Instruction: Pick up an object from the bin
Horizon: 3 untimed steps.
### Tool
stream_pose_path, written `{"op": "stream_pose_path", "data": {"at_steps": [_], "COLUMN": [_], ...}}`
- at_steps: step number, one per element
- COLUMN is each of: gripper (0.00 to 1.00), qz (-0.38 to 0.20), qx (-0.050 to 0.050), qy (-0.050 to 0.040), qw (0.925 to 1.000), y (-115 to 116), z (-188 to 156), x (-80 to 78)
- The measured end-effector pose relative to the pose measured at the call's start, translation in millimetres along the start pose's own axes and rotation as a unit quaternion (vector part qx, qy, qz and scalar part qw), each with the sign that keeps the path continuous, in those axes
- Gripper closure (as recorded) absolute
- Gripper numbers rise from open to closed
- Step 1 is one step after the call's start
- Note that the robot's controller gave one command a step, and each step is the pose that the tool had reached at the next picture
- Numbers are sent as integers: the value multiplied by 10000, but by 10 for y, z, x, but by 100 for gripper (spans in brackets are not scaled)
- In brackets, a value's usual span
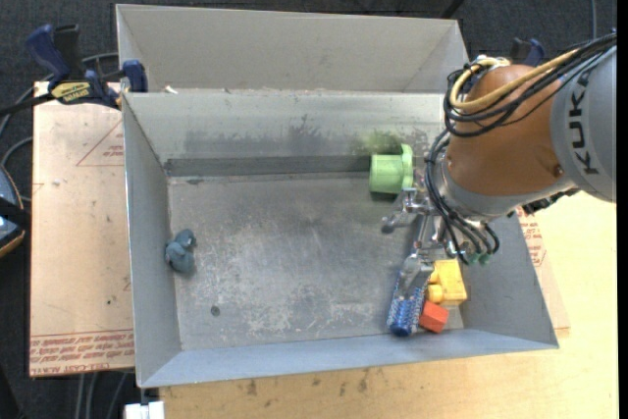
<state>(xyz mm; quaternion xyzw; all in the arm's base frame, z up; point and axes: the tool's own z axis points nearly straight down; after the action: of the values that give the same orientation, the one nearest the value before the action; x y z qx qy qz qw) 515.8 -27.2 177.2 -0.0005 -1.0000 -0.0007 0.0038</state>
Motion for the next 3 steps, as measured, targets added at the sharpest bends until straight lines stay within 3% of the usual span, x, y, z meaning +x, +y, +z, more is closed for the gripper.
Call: {"op": "stream_pose_path", "data": {"at_steps": [1,2,3], "gripper": [0,0,100], "qz": [-1608,-4062,-4071], "qx": [14,50,53], "qy": [-98,-139,-136], "qw": [9869,9136,9133], "y": [-656,-696,-697], "z": [839,1024,1015], "x": [311,208,205]}}
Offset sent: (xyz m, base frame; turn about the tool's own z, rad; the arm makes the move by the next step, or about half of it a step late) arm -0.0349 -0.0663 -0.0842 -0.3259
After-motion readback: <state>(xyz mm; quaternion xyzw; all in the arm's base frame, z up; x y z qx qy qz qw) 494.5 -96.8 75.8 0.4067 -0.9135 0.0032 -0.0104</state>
